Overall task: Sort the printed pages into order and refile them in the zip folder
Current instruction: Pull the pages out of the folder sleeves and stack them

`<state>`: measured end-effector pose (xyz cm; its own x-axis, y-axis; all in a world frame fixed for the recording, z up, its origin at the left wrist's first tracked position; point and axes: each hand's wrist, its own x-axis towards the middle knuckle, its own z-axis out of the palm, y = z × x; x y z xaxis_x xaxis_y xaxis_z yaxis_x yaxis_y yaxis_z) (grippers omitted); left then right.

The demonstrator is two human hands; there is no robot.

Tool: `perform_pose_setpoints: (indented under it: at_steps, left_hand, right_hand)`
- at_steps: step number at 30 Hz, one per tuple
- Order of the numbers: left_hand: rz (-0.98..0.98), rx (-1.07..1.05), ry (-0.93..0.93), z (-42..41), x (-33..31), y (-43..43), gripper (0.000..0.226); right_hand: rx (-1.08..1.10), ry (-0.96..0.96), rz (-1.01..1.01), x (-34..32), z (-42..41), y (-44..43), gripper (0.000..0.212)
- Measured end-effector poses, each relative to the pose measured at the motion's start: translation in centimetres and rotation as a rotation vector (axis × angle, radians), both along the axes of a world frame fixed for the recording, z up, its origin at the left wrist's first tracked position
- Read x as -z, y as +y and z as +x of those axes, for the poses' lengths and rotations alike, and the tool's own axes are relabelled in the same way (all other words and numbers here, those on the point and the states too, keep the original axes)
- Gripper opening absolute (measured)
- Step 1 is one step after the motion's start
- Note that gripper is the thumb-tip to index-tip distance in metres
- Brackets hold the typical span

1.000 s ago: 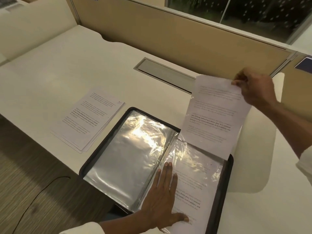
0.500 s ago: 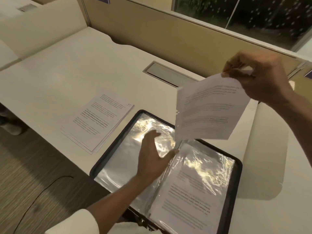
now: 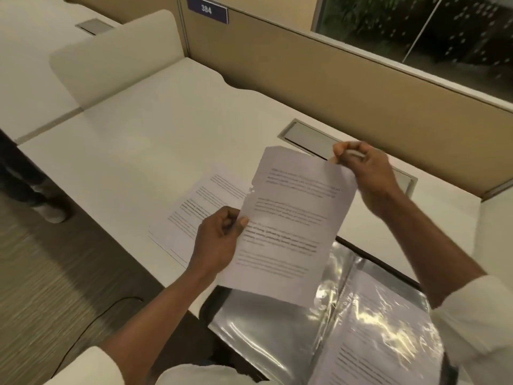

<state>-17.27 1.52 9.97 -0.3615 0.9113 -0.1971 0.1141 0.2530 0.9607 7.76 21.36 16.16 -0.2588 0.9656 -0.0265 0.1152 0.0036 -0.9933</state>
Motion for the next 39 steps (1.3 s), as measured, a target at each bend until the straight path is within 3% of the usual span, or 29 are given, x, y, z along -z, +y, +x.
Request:
perform_pose_setpoints:
  at_steps: [3, 6, 10, 15, 21, 32, 35, 37, 39]
  left_hand:
    - [-0.046, -0.063, 0.007, -4.7, 1.1, 1.0, 0.009]
    - [-0.101, -0.109, 0.063, -9.2, 2.5, 2.3, 0.01]
    - [-0.157, -0.137, 0.114, -14.2, 4.6, 4.4, 0.01]
    - [-0.255, -0.122, 0.253, -18.0, 7.4, 7.2, 0.011]
    - [-0.366, -0.054, 0.538, -19.6, 10.0, 9.2, 0.015]
    - [-0.484, 0.034, 0.889, -18.6, 11.4, 10.4, 0.02]
    - [-0.476, 0.029, 1.006, -18.1, 11.3, 10.4, 0.031]
    - [-0.482, 0.055, 1.179, -17.6, 11.3, 10.4, 0.041]
    - [-0.51, 0.088, 1.352, -16.9, 10.9, 10.4, 0.045]
  right_hand:
    - [0.062, 0.079, -0.235, 4.0, -4.0, -1.0, 0.056]
    - [0.101, 0.149, -0.469, 7.3, -8.1, -2.7, 0.055]
    - [0.044, 0.022, -0.553, 11.5, -12.8, -5.1, 0.052]
    - [0.033, -0.164, -0.541, 15.2, -17.2, -7.2, 0.02]
    - [0.096, -0.345, -0.555, 17.2, -19.4, -8.4, 0.008]
    - [0.097, -0.777, -0.398, 19.4, -19.9, -9.0, 0.038]
    - [0.092, -0.812, -0.346, 19.3, -20.1, -9.1, 0.057]
    - [0.15, -0.764, -0.326, 19.0, -19.9, -9.2, 0.068]
    - [0.188, -0.755, -0.298, 18.5, -19.1, -9.4, 0.064]
